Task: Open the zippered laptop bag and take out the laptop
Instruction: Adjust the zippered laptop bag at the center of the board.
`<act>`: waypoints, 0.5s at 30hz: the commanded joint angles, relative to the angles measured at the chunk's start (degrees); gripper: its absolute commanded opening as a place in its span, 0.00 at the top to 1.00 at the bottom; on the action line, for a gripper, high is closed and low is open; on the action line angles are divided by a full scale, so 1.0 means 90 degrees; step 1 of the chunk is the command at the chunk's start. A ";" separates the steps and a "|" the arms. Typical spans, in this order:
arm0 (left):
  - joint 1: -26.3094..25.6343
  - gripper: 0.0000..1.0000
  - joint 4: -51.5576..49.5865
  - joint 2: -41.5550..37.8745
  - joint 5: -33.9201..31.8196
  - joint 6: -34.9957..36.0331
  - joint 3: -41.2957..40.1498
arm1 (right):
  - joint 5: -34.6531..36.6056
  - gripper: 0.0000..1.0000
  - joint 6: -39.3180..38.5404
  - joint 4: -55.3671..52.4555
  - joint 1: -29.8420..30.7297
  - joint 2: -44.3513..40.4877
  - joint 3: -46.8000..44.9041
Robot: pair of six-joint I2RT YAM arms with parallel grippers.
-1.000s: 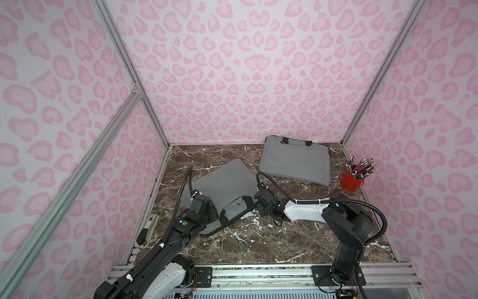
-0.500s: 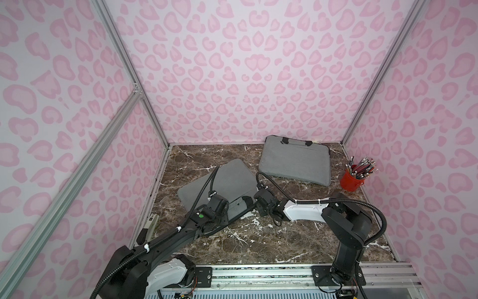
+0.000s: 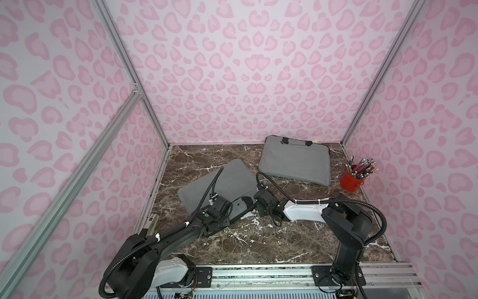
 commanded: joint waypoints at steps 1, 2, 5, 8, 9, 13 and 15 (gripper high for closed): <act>-0.0004 0.94 -0.0275 0.0068 -0.0372 -0.0178 0.0066 | -0.0102 1.00 0.0015 -0.0219 0.0025 -0.0029 -0.0075; -0.0004 0.99 -0.0385 0.0053 -0.0484 -0.0191 0.0112 | -0.0083 1.00 -0.0011 -0.0236 0.0016 -0.0048 -0.0084; -0.0004 1.00 -0.0542 -0.0040 -0.0684 -0.0181 0.0129 | -0.0010 1.00 -0.0080 -0.0314 -0.0012 -0.0108 -0.0103; 0.0000 1.00 -0.0678 -0.0169 -0.0857 -0.0179 0.0133 | 0.0047 1.00 -0.0129 -0.0348 -0.0080 -0.0174 -0.0145; 0.0006 1.00 -0.0728 -0.0217 -0.0925 -0.0180 0.0144 | 0.0067 1.00 -0.0142 -0.0353 -0.0117 -0.0200 -0.0171; 0.0088 1.00 -0.0868 -0.0353 -0.1098 -0.0116 0.0129 | 0.0078 1.00 -0.0228 -0.0338 -0.0228 -0.0261 -0.0200; 0.0197 1.00 -0.0932 -0.0427 -0.1158 -0.0077 0.0118 | 0.0097 1.00 -0.0278 -0.0347 -0.0265 -0.0264 -0.0201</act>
